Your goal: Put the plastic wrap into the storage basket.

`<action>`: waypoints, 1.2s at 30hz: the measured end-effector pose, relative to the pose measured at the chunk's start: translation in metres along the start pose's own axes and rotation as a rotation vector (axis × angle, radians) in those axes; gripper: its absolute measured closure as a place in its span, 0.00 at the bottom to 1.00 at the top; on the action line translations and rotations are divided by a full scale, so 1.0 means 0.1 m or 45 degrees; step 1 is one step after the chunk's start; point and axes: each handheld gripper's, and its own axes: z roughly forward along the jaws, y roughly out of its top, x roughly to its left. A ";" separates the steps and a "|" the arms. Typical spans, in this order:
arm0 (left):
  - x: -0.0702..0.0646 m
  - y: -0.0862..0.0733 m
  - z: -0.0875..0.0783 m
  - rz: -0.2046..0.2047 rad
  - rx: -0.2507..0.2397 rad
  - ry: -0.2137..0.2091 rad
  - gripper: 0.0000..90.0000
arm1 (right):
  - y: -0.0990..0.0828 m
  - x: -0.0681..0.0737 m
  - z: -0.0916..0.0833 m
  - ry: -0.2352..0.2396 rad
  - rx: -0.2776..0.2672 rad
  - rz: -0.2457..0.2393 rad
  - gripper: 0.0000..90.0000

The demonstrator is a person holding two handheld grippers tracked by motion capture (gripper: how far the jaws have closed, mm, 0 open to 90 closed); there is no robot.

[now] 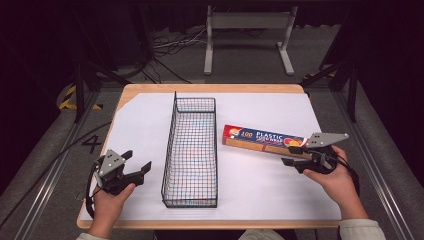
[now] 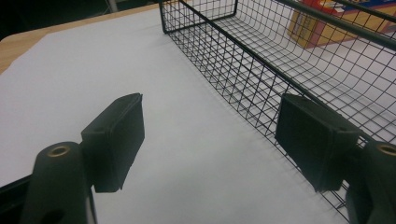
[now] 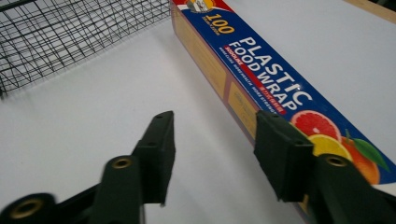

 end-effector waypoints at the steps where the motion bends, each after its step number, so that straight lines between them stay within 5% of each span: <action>1: 0.00 0.00 0.00 0.001 0.000 0.003 0.27 | 0.02 -0.02 -0.01 -0.006 0.013 0.005 0.65; 23: 0.03 0.00 -0.01 -0.036 -0.031 0.014 0.28 | 0.26 -0.41 -0.04 -0.059 0.020 0.038 0.95; 36: 0.04 -0.01 -0.01 -0.036 -0.039 0.013 0.27 | 0.39 -0.67 0.13 -0.181 0.158 0.139 1.00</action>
